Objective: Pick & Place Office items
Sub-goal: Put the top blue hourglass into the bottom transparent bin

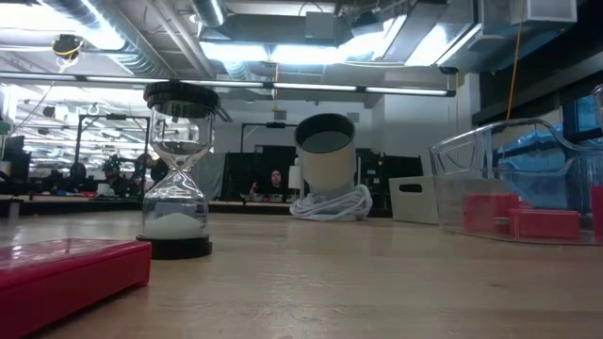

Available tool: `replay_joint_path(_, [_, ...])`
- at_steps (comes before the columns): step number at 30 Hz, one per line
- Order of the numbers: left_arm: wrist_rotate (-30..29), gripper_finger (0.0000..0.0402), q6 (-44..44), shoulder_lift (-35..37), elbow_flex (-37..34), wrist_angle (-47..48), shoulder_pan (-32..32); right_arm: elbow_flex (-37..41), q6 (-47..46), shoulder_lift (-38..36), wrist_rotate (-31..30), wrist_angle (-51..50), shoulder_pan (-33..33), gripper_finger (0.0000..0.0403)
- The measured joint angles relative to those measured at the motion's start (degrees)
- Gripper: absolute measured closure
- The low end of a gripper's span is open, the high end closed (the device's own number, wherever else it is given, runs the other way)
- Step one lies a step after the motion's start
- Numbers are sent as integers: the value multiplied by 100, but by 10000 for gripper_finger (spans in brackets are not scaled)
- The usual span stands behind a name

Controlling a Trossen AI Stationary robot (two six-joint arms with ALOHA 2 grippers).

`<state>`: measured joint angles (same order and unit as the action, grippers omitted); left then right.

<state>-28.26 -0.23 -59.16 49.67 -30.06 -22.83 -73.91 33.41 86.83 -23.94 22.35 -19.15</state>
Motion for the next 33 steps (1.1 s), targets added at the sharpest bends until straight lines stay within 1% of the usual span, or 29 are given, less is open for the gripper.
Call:
replay_joint_path(4, [111, 187, 65, 0, 0, -23, 0, 0, -112, 0, 23, 7, 47, 87])
replay_joint_path(13, [117, 187, 138, 0, 0, -22, 2, 0, -230, 0, 204, 0, 69, 166])
replay_joint_path(16, [112, 187, 138, 0, 0, -22, 1, 0, -256, 0, 249, 5, 71, 185])
replay_joint_path(20, [108, 187, 146, 0, 0, -22, 2, 0, -260, 0, 251, 7, 71, 186])
replay_joint_path(25, [75, 178, 143, 0, 0, 10, 0, 0, -282, 0, 254, -6, 69, 172])
replay_joint_path(29, [49, 160, 140, 0, 0, 28, 0, 0, -317, 0, 254, -4, 69, 187])
replay_joint_path(33, [-127, 147, 114, 0, 0, 28, 0, 0, -376, 0, 243, -4, 69, 188])
